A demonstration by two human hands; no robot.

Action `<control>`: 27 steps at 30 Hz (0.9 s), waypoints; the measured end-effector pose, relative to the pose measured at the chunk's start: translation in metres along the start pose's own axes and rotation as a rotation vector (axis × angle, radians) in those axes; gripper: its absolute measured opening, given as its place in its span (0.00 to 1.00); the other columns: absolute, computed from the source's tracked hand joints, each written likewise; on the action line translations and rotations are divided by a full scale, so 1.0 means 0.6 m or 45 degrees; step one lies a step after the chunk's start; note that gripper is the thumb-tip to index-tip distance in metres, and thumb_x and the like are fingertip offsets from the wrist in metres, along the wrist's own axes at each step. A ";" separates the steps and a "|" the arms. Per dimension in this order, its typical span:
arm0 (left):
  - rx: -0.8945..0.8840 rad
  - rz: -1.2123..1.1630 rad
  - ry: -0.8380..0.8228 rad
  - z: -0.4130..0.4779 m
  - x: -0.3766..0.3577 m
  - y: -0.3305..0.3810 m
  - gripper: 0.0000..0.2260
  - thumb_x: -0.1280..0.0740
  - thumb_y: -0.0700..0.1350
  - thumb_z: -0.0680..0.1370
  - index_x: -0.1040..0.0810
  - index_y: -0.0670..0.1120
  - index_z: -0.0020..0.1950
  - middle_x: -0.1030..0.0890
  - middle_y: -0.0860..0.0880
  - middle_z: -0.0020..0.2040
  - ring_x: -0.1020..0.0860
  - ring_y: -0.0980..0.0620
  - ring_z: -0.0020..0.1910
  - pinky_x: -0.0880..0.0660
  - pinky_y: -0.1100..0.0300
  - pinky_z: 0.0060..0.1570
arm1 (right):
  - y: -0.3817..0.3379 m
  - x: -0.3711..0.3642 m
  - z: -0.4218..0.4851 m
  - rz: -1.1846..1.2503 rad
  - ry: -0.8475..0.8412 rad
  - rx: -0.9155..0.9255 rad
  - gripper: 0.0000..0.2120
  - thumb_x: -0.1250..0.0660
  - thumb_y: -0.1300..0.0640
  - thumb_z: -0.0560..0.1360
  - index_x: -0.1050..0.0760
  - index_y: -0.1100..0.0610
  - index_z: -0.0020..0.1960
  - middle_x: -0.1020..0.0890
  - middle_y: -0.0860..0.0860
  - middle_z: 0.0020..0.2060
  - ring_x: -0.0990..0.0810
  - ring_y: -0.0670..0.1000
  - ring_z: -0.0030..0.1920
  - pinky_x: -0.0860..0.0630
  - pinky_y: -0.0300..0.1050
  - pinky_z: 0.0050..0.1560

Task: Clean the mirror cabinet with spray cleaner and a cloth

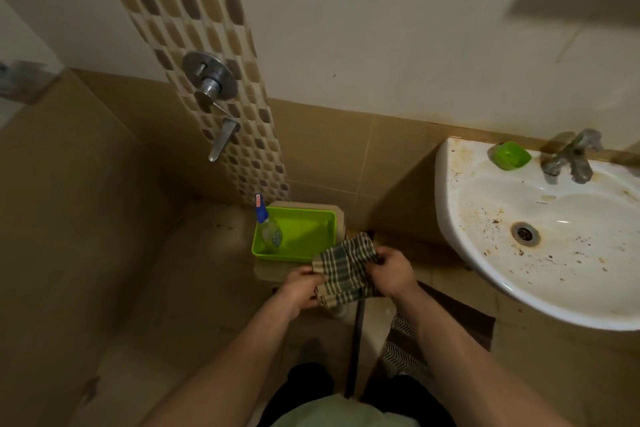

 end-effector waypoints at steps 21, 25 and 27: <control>-0.199 0.444 0.254 0.279 0.121 0.159 0.18 0.33 0.34 0.81 0.24 0.37 0.71 0.22 0.39 0.69 0.23 0.40 0.68 0.27 0.59 0.63 | -0.018 -0.178 0.299 0.280 0.063 -0.246 0.21 0.36 0.65 0.81 0.25 0.56 0.73 0.20 0.57 0.66 0.20 0.56 0.57 0.25 0.35 0.36; -0.199 0.630 0.180 0.281 0.109 0.129 0.25 0.30 0.40 0.81 0.31 0.39 0.77 0.25 0.41 0.72 0.26 0.40 0.70 0.27 0.54 0.67 | -0.003 -0.160 0.296 -0.030 0.035 -0.267 0.28 0.35 0.61 0.80 0.34 0.55 0.79 0.29 0.57 0.76 0.26 0.60 0.71 0.24 0.46 0.61; -0.208 0.703 0.161 0.275 0.098 0.106 0.19 0.30 0.41 0.81 0.25 0.38 0.71 0.21 0.39 0.67 0.23 0.39 0.66 0.28 0.59 0.57 | 0.014 -0.155 0.282 -0.164 0.012 -0.271 0.27 0.36 0.61 0.80 0.34 0.56 0.79 0.30 0.57 0.77 0.27 0.60 0.72 0.26 0.45 0.63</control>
Point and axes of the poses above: each hand's wrist, its own z-axis towards the middle knuckle, its own x-axis out of the back of the hand, y = z × x, the point moved 8 cm from there along z, towards the middle knuckle
